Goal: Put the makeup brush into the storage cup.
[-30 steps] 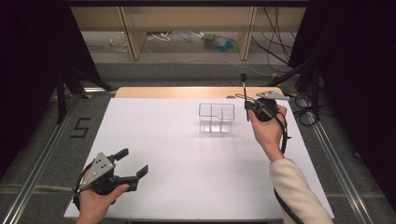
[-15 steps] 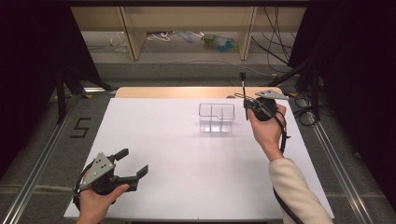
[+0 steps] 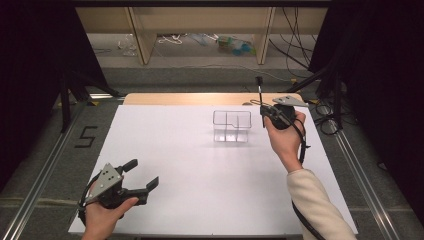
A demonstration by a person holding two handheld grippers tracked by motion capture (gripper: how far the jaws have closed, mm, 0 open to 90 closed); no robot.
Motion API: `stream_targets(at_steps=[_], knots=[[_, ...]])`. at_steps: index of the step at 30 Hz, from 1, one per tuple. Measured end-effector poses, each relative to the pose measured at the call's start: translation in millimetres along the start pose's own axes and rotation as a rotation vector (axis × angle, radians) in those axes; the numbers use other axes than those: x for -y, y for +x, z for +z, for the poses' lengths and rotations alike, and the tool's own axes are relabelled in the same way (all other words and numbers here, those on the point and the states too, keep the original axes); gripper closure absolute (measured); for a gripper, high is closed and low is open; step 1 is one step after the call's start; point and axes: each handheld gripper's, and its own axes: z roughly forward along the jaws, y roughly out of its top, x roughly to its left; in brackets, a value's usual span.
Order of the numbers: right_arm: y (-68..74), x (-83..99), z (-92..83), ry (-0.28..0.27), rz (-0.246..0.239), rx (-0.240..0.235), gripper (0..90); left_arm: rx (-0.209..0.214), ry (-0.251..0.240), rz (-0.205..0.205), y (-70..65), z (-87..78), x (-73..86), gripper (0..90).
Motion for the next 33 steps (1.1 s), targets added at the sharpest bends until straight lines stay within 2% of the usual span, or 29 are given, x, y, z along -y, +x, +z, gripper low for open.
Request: stream_targets(at_steps=[7,8,16,21,32,33], knots=[[0.5,-0.1,0.9,-0.005,-0.002,-0.009,85.7,-0.005,0.007,0.001,-0.2,-0.3,-0.1,7.6],[1.3,0.3,2.2,-0.024,-0.001,-0.006,85.7,-0.005,0.007,0.001,-0.2,-0.3,-0.1,7.6],[3.8,-1.6,1.2,-0.014,0.001,-0.007,85.7,-0.005,0.008,0.001,-0.2,-0.3,0.0,7.6],[5.3,-2.3,2.4,-0.038,-0.006,-0.014,85.7,-0.006,0.009,0.001,-0.4,-0.2,0.0,7.6],[8.4,-4.5,1.5,-0.032,-0.007,-0.015,85.7,-0.007,0.009,0.001,-0.7,-0.1,0.1,7.6],[8.8,-4.3,2.6,-0.049,-0.005,-0.021,85.7,-0.007,0.009,0.001,-0.7,-0.1,0.1,7.6]])
